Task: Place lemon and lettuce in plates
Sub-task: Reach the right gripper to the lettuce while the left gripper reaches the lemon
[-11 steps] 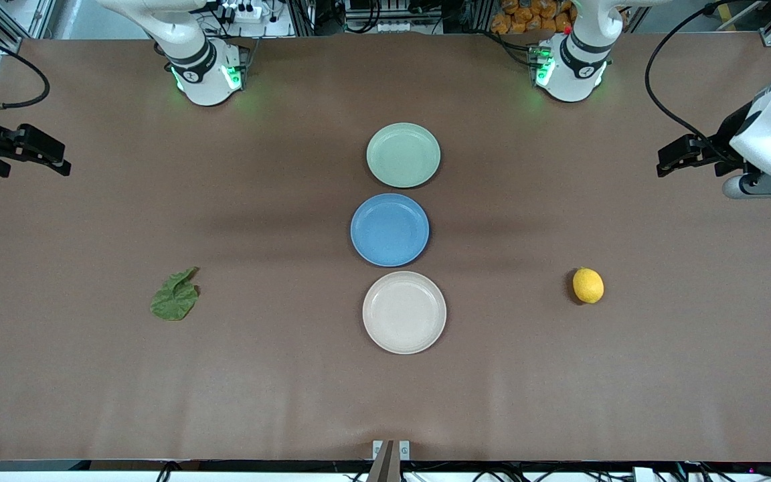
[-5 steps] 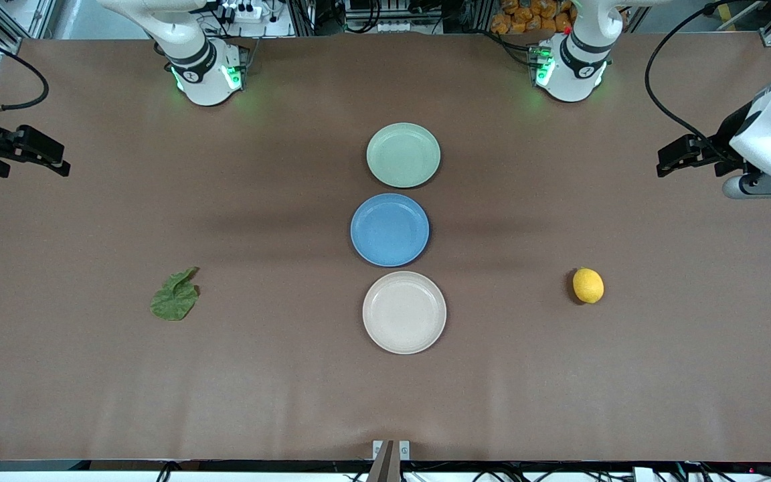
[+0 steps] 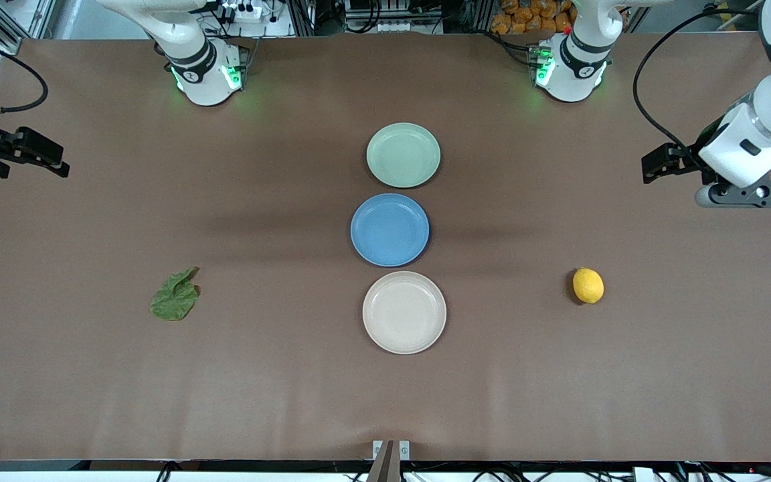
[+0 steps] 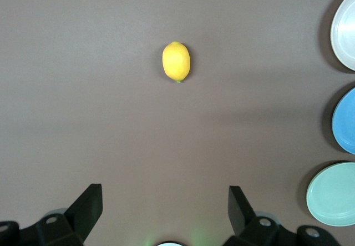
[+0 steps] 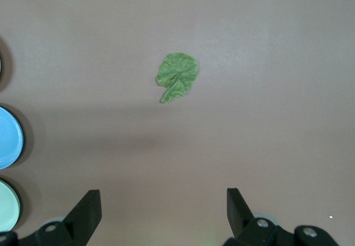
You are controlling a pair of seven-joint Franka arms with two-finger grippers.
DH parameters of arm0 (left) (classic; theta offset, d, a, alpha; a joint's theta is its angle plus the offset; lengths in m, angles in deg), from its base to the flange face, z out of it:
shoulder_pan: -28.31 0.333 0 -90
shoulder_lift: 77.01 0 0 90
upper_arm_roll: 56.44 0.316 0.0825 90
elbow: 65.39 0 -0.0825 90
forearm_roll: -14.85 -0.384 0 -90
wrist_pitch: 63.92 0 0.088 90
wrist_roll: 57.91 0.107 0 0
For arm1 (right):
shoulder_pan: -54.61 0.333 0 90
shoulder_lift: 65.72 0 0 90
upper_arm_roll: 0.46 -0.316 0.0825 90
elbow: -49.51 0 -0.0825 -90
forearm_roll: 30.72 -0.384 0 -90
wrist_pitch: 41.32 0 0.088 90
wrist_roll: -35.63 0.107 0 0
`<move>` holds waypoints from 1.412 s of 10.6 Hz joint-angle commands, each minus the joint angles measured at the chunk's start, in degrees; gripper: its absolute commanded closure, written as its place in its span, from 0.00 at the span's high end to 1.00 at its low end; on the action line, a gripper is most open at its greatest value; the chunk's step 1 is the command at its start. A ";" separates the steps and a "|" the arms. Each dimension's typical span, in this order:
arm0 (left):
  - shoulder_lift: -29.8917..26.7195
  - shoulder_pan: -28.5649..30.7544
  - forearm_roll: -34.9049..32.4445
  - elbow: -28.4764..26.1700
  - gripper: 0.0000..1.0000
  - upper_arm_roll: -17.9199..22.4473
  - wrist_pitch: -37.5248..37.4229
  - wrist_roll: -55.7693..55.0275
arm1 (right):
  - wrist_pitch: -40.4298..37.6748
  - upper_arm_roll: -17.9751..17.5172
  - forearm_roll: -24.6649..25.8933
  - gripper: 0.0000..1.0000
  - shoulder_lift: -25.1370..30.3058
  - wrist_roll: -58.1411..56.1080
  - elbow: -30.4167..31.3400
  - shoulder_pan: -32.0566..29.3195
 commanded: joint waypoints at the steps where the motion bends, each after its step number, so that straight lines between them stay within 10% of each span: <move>1: 3.27 -0.04 -1.40 0.38 1.00 -0.08 2.99 0.22 | -0.14 -0.36 0.13 1.00 -0.28 0.14 0.39 -1.92; 15: 15.05 3.11 -1.57 -14.82 1.00 0.01 33.13 9.97 | 22.51 -0.36 -0.49 1.00 -17.67 2.24 10.05 -5.18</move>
